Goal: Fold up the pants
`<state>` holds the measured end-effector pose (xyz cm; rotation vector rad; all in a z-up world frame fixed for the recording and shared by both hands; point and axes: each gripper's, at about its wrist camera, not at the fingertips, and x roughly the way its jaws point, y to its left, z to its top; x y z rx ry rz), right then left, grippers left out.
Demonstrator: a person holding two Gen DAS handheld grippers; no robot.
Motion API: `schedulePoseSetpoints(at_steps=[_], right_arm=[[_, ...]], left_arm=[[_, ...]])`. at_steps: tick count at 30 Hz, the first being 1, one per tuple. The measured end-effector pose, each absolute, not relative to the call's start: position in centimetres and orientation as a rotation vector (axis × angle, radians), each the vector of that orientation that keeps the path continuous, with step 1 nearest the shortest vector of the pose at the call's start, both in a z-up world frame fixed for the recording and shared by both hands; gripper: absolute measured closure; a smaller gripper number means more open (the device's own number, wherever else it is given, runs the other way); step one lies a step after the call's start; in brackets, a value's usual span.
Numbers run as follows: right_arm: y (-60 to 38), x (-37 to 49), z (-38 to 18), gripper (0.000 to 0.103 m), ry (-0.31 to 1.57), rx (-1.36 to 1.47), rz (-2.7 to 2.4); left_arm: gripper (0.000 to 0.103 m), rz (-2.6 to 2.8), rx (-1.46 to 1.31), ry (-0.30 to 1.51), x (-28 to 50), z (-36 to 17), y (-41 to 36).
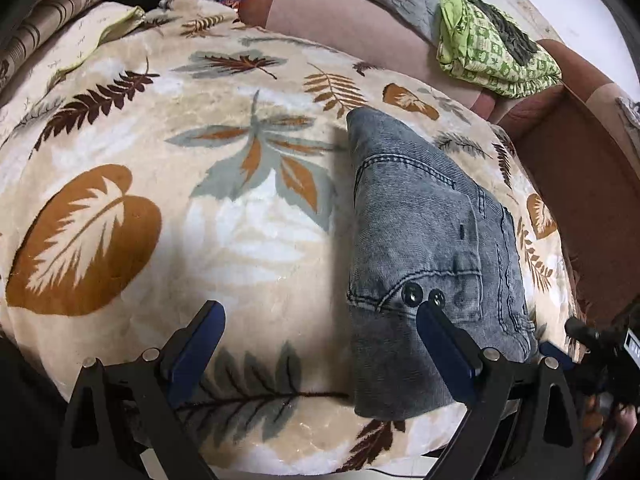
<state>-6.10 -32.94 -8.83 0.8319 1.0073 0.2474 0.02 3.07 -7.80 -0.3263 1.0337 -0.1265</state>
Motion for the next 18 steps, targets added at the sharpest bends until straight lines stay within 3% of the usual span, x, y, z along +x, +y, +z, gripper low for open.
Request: schedulePoseSetpoints(at_steps=[8,18], right_arm=[[-32.2,1.1,-7.3,0.031,1.019,0.622,0.233],[-30.0,4.0,-10.2,0.03,1.132,0.5,0.26]], left_arm=[[0.007,-0.138,-0.311,1.046,3.1,-7.0,2.5],[0.007,-0.147,-0.215,1.094,5.5,-9.0,-0.4]])
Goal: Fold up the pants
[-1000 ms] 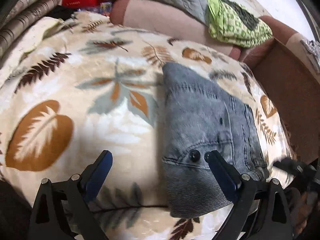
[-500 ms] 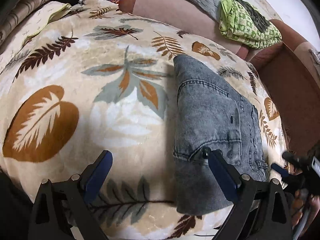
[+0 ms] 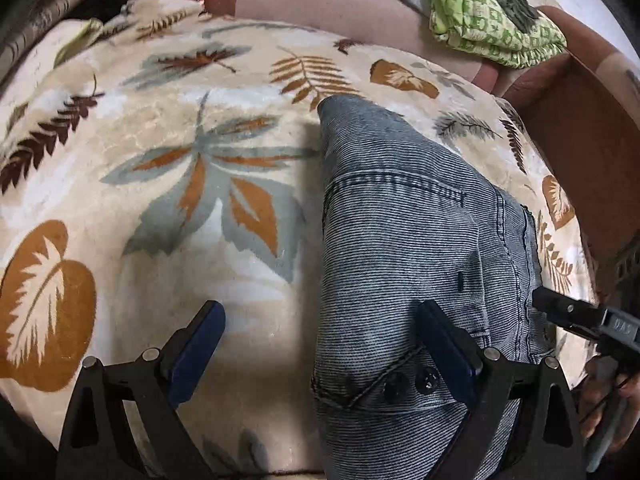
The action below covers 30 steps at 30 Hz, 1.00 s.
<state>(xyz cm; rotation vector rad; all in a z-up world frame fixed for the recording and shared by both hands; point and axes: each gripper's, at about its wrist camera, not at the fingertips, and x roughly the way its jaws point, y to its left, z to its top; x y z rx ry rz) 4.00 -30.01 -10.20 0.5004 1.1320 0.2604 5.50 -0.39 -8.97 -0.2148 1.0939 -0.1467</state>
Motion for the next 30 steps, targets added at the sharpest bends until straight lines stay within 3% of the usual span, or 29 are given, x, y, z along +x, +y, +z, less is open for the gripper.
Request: schedulePoseSetpoints(at_steps=[4,9,16,19,22,23,30], right_arm=[[-29.4,4.2,-9.6,0.037,1.139,0.453,0.266],[-27.8,4.2,-8.5,0.036,1.129,0.333,0.166],[-26.8,5.7,-2.6,0.031,0.934,0.335,0.19],[-25.8,8.8,-3.7,0.031,0.928,0.375,0.247],[-26.6,11.8,-9.2,0.03,1.074,0.441,0.218],[-27.5,11.8,-9.9,0.031,1.036,0.525,0.224],[-27.5,7.8,-6.6,0.03,0.998,0.468,0.233]], left_arm=[[0.007,-0.136,-0.174,1.082,5.4,-8.6,-0.8],[0.007,-0.131,-0.183,1.073,5.1,-8.5,-0.6],[0.007,-0.126,-0.182,1.064,4.7,-8.5,-0.6],[0.007,-0.127,-0.173,1.061,4.6,-8.4,-0.7],[0.007,-0.136,-0.166,1.066,4.5,-8.4,-0.8],[0.007,-0.138,-0.161,1.063,4.4,-8.3,-0.8],[0.007,-0.131,-0.161,1.012,2.2,-7.0,0.3]])
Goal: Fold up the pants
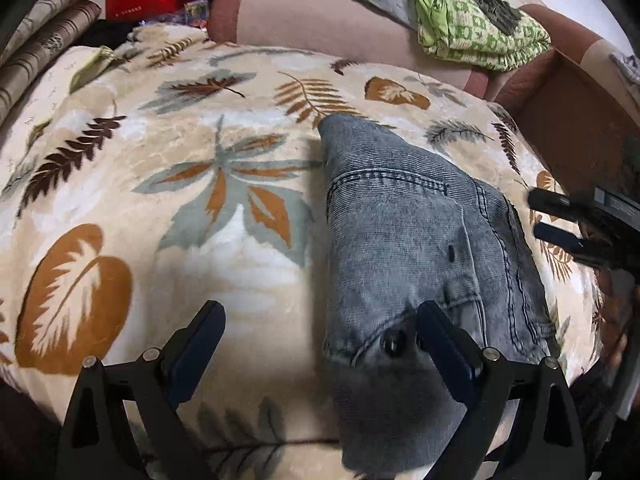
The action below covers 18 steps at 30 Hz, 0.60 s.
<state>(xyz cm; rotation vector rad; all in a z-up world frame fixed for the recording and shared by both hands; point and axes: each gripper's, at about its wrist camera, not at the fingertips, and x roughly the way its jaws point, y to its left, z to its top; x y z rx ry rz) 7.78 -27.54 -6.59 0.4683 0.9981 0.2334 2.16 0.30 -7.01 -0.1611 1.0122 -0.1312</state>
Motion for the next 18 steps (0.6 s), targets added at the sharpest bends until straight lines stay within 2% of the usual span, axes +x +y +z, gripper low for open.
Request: schedulePoseSetpoints(at_steps=[10,13,15,18], right_arm=[[-28.9,-2.7,-9.1,0.03,1.053,0.824,0.461],[-28.9,-3.4,-9.1,0.03,0.999,0.919,0.548],[-29.0,-2.8,-9.9,0.03,0.986,0.942,0.566],[-28.9,-1.8,-12.9,0.033,1.092,0.922,0.465]], left_arm=[[0.007,-0.136,-0.159,0.971,-1.3,-5.4,0.6],[0.007,-0.153,-0.097,0.967,-1.2,-5.4,-1.0],[0.006,-0.126,-0.008,1.027,-0.7,-6.9,-2.4],[0.005,-0.111,-0.016,1.022,-0.9,-7.3,-2.3]])
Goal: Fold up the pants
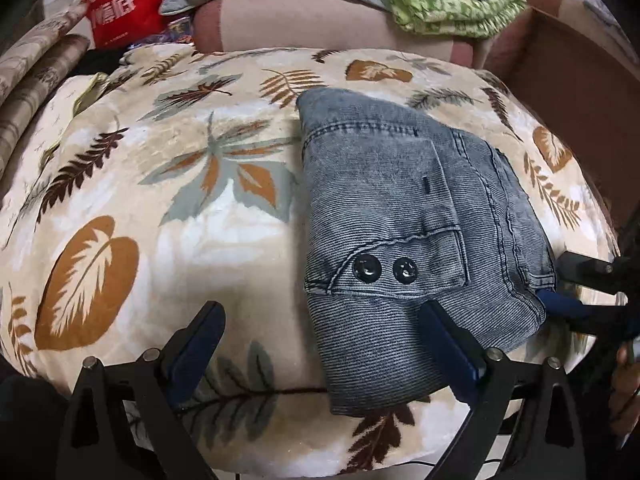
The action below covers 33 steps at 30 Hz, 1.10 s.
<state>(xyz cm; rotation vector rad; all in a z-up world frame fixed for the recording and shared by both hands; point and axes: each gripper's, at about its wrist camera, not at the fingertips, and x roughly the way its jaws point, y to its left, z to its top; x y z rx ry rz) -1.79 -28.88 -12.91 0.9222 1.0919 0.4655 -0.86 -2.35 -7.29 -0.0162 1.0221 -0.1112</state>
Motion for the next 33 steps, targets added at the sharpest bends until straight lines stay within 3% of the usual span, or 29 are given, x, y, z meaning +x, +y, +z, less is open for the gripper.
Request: schedulePoseSetpoints(at_steps=[20,29,33], right_arm=[[-28.5,-2.7,-11.8,0.032,1.082,0.822,0.468],[-25.0,1.7,-3.2,0.031,0.981,0.543,0.44],[-22.1,7.2,-3.6,0.03,1.037,0.495,0.473]], left_arm=[[0.005,-0.093,0.018,1.009,-1.4,-7.3,-2.5],[0.005,-0.092,0.008,1.011,-1.4,-7.5,-2.4],[0.005,-0.094,0.003,1.012,-1.4,-7.5,-2.4]])
